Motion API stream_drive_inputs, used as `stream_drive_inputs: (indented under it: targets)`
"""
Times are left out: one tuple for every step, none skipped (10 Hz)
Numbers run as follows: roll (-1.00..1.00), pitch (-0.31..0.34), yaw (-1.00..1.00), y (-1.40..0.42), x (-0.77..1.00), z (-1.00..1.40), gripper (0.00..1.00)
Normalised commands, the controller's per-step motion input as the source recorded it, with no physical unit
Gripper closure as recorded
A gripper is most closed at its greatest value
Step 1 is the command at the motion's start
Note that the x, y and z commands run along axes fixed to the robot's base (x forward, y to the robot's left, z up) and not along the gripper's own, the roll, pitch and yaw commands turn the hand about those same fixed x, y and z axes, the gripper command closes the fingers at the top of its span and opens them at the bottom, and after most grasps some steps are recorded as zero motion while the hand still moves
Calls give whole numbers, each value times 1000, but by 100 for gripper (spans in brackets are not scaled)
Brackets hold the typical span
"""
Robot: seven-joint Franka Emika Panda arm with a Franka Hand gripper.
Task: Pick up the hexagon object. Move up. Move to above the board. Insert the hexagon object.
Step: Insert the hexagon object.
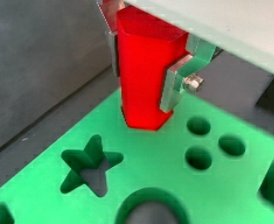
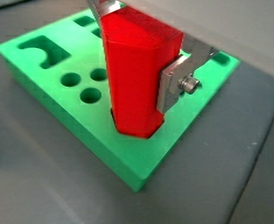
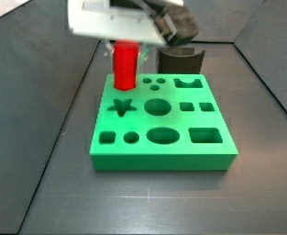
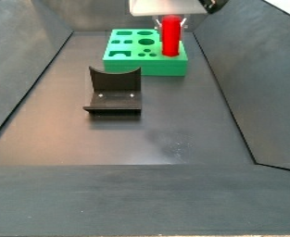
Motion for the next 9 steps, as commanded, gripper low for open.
stream_drive_inputs:
  targets:
    - [0,-53,-443,-354,-171,-1000,100]
    - [0,-51,-386,-309,-186,-1000,100]
    - [0,-40,-334,-280,-189,-1000,100]
    - [0,-23,-137,-103,-183,-1000,100]
    - [4,-20,0,0,-154,-1000,100]
    - [10,-61,177,163,-97,-1000,100]
    - [10,-104,129,163,0,-1000,100]
    - [-4,0,0,0,0,0,100]
    - [0,0,0,0,0,0,100]
